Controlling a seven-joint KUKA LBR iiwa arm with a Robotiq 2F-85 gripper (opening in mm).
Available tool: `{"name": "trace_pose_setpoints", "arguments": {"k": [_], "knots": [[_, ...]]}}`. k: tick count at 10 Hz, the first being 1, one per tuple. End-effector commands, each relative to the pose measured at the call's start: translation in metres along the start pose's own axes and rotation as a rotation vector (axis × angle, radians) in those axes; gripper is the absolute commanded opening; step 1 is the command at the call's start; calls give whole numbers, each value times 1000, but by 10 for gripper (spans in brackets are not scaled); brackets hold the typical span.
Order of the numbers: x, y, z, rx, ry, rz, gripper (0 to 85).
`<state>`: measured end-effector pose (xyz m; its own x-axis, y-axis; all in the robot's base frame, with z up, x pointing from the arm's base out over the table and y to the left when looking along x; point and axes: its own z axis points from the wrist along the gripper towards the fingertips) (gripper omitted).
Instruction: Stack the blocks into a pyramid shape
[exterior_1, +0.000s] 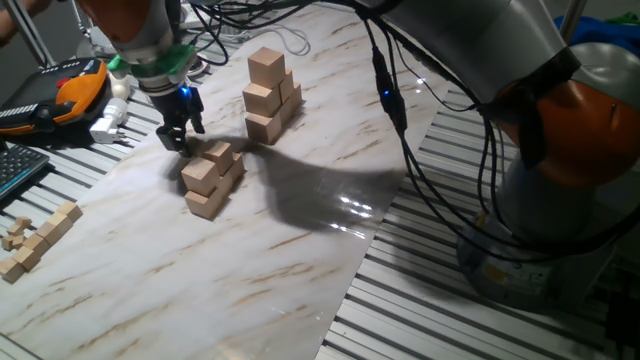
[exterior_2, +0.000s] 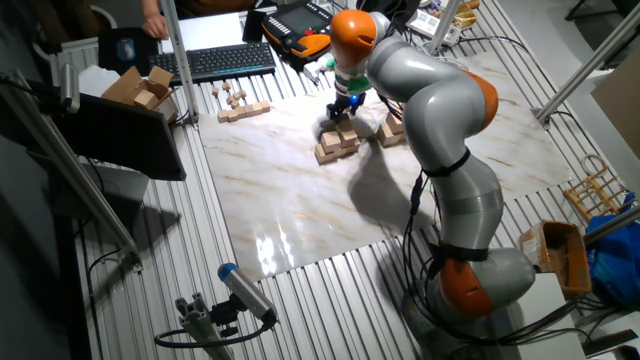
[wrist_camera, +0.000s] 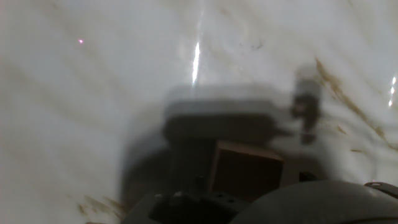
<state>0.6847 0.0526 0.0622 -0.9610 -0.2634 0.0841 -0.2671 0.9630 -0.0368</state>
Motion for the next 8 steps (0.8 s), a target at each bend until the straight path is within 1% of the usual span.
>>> {"name": "trace_pose_setpoints", "arguments": {"k": [1, 2, 3, 4, 5, 6, 7, 8], "knots": [[0, 2, 1, 10, 11, -26, 510], [1, 3, 3, 10, 16, 19, 510], [1, 3, 3, -4, 17, 51, 510], [1, 3, 3, -3, 14, 82, 510], [2, 3, 2, -12, 6, 121, 680], [3, 2, 3, -10, -3, 146, 680], [2, 2, 5, -21, -10, 152, 680], [2, 3, 5, -21, -10, 156, 680]]}}
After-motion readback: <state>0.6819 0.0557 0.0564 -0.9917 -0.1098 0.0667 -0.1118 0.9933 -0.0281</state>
